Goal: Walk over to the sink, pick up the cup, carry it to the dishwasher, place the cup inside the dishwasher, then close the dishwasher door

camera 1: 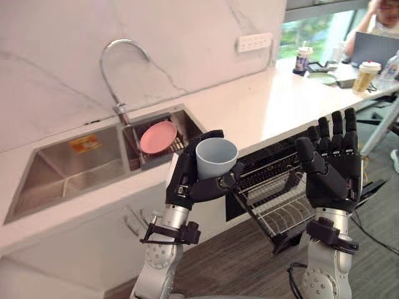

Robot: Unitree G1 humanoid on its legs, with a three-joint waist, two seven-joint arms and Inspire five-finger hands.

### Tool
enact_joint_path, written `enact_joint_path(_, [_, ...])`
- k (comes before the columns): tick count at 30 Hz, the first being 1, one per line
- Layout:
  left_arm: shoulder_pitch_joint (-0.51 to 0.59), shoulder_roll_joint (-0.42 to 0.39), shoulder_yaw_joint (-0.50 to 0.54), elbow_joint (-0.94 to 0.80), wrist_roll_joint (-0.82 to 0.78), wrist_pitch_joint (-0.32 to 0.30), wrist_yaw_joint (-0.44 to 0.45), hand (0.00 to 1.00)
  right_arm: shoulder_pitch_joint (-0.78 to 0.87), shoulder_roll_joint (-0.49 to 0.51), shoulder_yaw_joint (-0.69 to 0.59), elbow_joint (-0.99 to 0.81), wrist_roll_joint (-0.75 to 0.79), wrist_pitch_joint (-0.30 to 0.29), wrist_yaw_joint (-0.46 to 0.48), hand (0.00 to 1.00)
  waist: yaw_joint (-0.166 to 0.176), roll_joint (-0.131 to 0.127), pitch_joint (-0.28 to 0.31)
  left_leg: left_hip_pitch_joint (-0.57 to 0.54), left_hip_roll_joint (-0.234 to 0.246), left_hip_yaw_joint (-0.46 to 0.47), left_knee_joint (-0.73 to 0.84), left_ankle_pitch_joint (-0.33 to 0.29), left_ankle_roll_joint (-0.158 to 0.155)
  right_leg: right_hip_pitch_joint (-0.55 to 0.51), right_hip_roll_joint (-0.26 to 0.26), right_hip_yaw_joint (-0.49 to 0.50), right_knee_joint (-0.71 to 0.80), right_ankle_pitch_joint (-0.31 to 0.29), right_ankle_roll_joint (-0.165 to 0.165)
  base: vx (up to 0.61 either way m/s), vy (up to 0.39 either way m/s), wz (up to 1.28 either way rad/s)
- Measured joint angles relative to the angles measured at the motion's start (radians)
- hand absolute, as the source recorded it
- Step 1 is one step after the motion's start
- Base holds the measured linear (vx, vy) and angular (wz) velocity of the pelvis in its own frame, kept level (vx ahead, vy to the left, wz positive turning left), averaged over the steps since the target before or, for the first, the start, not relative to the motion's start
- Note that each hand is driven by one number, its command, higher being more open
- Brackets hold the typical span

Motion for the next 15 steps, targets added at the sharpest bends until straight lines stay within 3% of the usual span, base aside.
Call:
enact_joint_path(3, [-0.023, 0.004, 0.004, 0.005, 0.001, 0.0, 0.084, 0.0, -0.001, 0.034, 0.001, 0.003, 0.0, 0.049, 0.008, 1.0, -0.008, -0.035, -0.018, 0.044, -0.037, 0.051, -0.036, -0.018, 0.035, 0.017, -0.057, -0.028, -0.041, 0.027, 0.059, 0.25, 0.254, -0.36])
enact_joint_path(10, [-0.053, -0.038, 0.044, 0.011, 0.002, -0.001, 0.207, 0.0, 0.0, 0.049, 0.002, 0.064, -0.001, 0.173, 0.044, 1.0, -0.008, -0.047, -0.026, 0.106, -0.046, 0.11, -0.084, -0.043, 0.059, 0.024, -0.077, -0.08, -0.062, 0.08, 0.091, 0.08, 0.076, -0.26])
enact_joint_path(15, [-0.055, -0.067, 0.112, 0.019, 0.08, -0.028, 0.339, 0.0, -0.001, 0.064, 0.009, 0.134, -0.018, 0.202, 0.044, 1.0, -0.009, -0.075, -0.007, 0.175, -0.055, 0.19, -0.075, -0.09, 0.07, -0.11, -0.131, -0.205, 0.231, 0.098, 0.097, -0.02, 0.043, -0.48])
